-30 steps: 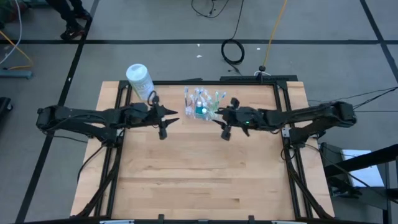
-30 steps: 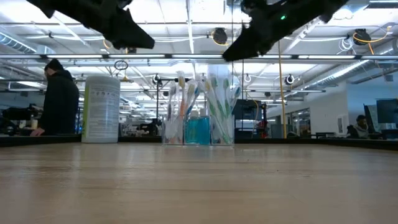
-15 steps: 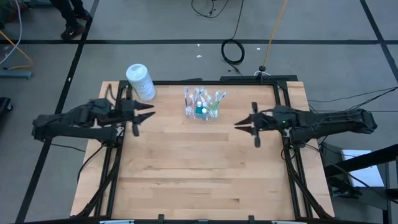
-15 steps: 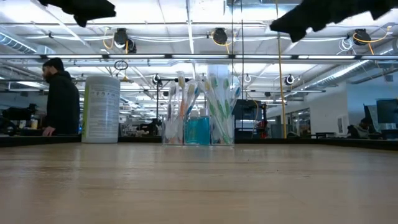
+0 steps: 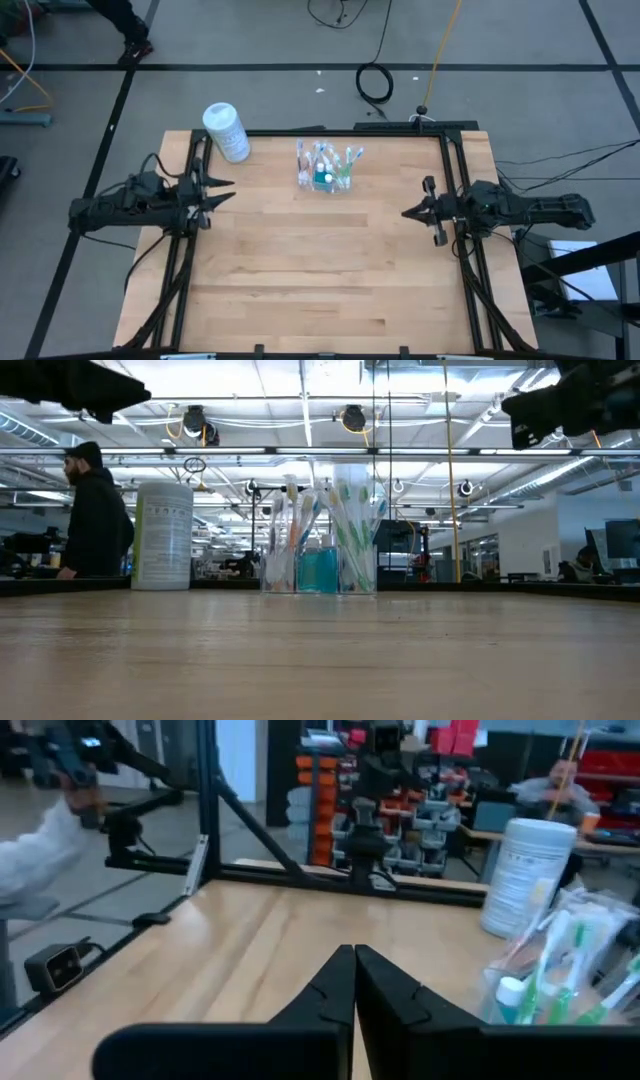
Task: Pick & Place toothbrushing station
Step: Return to Home Position
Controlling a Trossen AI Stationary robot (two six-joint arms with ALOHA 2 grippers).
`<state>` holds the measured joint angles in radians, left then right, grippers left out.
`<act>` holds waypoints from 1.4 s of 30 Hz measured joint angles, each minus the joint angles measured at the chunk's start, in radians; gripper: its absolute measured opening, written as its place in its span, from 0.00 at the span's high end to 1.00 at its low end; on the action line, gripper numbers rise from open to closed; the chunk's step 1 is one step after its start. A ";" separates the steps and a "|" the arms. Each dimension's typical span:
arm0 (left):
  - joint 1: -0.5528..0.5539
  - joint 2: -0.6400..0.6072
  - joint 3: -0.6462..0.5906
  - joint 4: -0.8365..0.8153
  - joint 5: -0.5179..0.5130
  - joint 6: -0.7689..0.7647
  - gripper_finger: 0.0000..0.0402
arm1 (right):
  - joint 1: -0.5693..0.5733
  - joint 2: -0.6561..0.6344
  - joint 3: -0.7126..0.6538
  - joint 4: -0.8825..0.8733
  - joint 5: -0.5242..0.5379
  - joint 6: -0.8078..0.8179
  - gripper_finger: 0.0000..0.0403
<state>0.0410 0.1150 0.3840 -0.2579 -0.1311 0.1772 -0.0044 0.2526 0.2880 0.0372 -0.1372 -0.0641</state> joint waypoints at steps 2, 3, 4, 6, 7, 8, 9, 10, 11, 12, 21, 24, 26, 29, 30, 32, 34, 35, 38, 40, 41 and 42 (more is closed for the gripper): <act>0.000 -0.054 -0.039 0.000 0.021 0.000 0.67 | 0.000 -0.059 -0.033 0.000 -0.003 0.000 1.00; 0.000 -0.081 -0.057 0.000 0.030 0.003 0.67 | 0.000 -0.088 -0.049 0.000 -0.004 0.000 1.00; 0.000 -0.107 -0.074 0.000 0.033 0.009 0.67 | 0.000 -0.113 -0.062 0.000 -0.016 0.000 1.00; 0.000 -0.109 -0.105 0.031 0.033 0.025 0.67 | 0.000 -0.166 -0.089 -0.003 -0.069 0.001 1.00; 0.000 -0.108 -0.115 0.027 0.030 0.028 0.67 | -0.001 -0.190 -0.100 -0.006 -0.098 0.000 1.00; 0.000 -0.109 -0.119 0.025 0.029 0.030 0.67 | 0.000 -0.212 -0.108 -0.008 -0.122 0.002 1.00; 0.000 -0.108 -0.118 0.036 0.027 0.034 0.67 | 0.000 -0.232 -0.114 -0.005 -0.131 0.009 1.00; 0.000 -0.110 -0.116 0.045 0.027 0.039 0.67 | 0.000 -0.250 -0.118 -0.003 -0.130 0.018 1.00; 0.000 -0.110 -0.121 0.056 0.027 0.039 0.67 | -0.001 -0.252 -0.121 0.001 -0.129 0.024 1.00; 0.000 -0.110 -0.132 0.066 0.027 0.038 0.67 | -0.001 -0.250 -0.122 0.000 -0.125 0.026 1.00; 0.001 -0.109 -0.232 0.185 0.009 0.028 0.67 | -0.002 -0.250 -0.195 0.040 -0.097 0.072 1.00; 0.002 -0.109 -0.255 0.238 0.009 0.027 0.67 | -0.002 -0.249 -0.250 0.133 -0.097 0.076 1.00; 0.002 -0.109 -0.267 0.235 0.015 0.027 0.67 | -0.003 -0.251 -0.267 0.167 -0.097 0.064 1.00; 0.002 -0.109 -0.277 0.235 0.017 0.021 0.67 | -0.003 -0.249 -0.269 0.155 -0.099 0.062 1.00; 0.002 -0.109 -0.281 0.234 0.018 0.015 0.67 | -0.003 -0.251 -0.270 0.158 -0.099 0.057 1.00; 0.002 -0.109 -0.288 0.233 0.019 0.003 0.67 | -0.003 -0.250 -0.271 0.156 -0.098 0.042 1.00; 0.002 -0.109 -0.296 0.235 0.023 -0.007 0.67 | -0.003 -0.249 -0.271 0.152 -0.097 0.035 1.00; 0.002 -0.109 -0.302 0.237 0.028 -0.014 0.67 | -0.003 -0.249 -0.271 0.149 -0.098 0.035 1.00; 0.002 -0.109 -0.326 0.271 0.038 -0.032 0.67 | -0.003 -0.249 -0.271 0.145 -0.097 0.035 0.99; 0.002 -0.109 -0.348 0.308 0.037 -0.034 0.67 | -0.003 -0.249 -0.272 0.145 -0.098 0.035 0.99; 0.002 -0.109 -0.359 0.325 0.036 -0.032 0.67 | -0.003 -0.249 -0.273 0.145 -0.098 0.035 1.00; 0.002 -0.109 -0.369 0.345 0.035 -0.029 0.67 | -0.003 -0.249 -0.273 0.146 -0.098 0.034 1.00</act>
<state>0.0425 0.0059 0.0147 0.0875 -0.0963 0.1485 -0.0074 0.0032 0.0154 0.1829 -0.2356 -0.0299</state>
